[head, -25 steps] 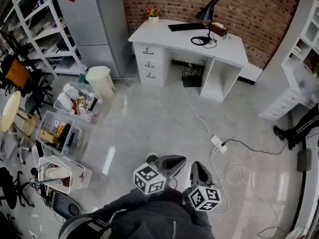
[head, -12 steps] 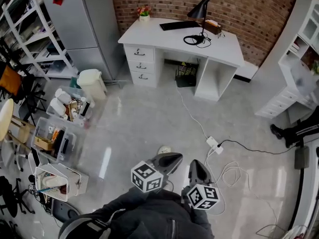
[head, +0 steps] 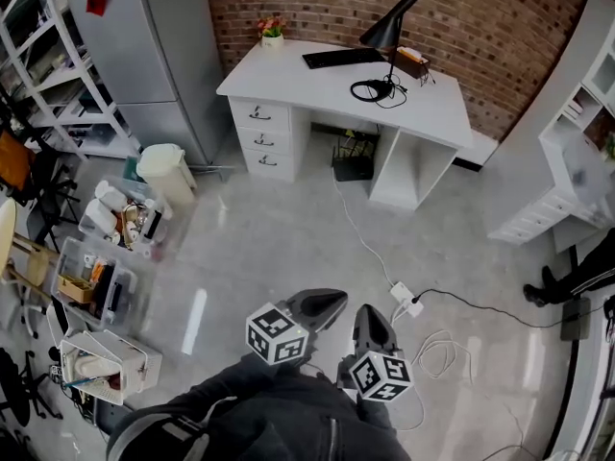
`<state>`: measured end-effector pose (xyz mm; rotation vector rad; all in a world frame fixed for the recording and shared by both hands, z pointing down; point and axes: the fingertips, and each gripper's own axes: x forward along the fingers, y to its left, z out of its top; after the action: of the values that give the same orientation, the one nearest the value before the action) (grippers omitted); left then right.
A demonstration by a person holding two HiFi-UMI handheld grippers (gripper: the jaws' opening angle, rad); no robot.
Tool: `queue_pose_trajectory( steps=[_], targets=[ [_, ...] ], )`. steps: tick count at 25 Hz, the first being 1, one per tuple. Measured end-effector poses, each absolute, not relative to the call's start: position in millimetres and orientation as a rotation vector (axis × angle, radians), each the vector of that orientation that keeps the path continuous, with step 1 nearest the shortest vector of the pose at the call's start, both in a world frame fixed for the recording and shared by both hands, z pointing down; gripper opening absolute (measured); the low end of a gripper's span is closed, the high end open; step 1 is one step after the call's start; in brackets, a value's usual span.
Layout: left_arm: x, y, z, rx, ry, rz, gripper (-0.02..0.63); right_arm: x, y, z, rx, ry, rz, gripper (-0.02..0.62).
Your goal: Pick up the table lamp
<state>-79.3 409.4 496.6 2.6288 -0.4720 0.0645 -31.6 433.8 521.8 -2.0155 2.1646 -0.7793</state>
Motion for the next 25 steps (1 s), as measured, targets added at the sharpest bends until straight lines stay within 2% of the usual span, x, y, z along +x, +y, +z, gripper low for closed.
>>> queue_pose_trajectory(
  steps=[12,25],
  targets=[
    [-64.4,280.4,474.5,2.649,-0.475,0.050,0.006,-18.5,306.1,498.0,-1.993,2.175,-0.749,0.014],
    [-52.5,192.8,476.2,2.647,-0.486,0.028,0.006,-10.0,222.1,508.4,-1.986,2.208,-0.796,0.014]
  ],
)
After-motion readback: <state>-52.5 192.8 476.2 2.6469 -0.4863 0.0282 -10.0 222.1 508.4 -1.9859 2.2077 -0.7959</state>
